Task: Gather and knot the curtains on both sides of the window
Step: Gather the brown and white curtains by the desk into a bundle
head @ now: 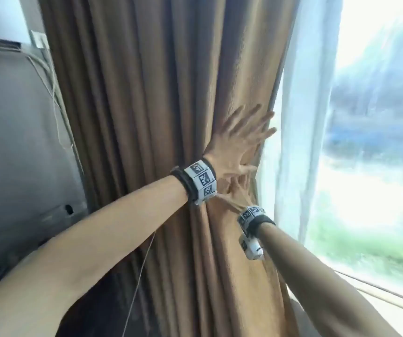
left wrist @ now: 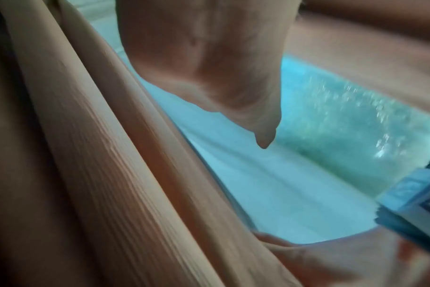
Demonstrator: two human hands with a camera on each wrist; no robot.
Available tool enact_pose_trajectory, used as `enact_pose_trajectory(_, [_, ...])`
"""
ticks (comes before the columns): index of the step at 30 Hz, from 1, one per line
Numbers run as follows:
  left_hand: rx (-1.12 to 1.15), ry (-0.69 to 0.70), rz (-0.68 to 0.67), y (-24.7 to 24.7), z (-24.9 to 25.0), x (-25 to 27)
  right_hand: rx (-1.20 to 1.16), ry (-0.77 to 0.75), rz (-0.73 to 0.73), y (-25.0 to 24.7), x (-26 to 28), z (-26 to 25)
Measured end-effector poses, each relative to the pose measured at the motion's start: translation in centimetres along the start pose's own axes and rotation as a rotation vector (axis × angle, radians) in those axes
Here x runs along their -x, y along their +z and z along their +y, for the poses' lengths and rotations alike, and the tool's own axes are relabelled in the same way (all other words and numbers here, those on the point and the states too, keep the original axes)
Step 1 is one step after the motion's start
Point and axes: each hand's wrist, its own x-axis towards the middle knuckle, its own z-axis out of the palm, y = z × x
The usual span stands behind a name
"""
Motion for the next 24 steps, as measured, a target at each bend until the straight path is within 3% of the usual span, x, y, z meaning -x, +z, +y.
enact_pose_trajectory(6, [-0.238,0.015,-0.256,7.4,-10.4,2.1,-0.18,-0.016,-0.105,8.5,-6.7,-6.7])
enact_pose_trajectory(17, [-0.411,-0.122,-0.445,23.2,-28.7,11.3,-0.272,-0.093,-0.246,27.5,-21.8,-17.6])
enact_pose_trajectory(24, [-0.498,-0.233,-0.566,31.1,-38.3,18.9,-0.216,-0.226,-0.518,36.5,-28.3,-24.5])
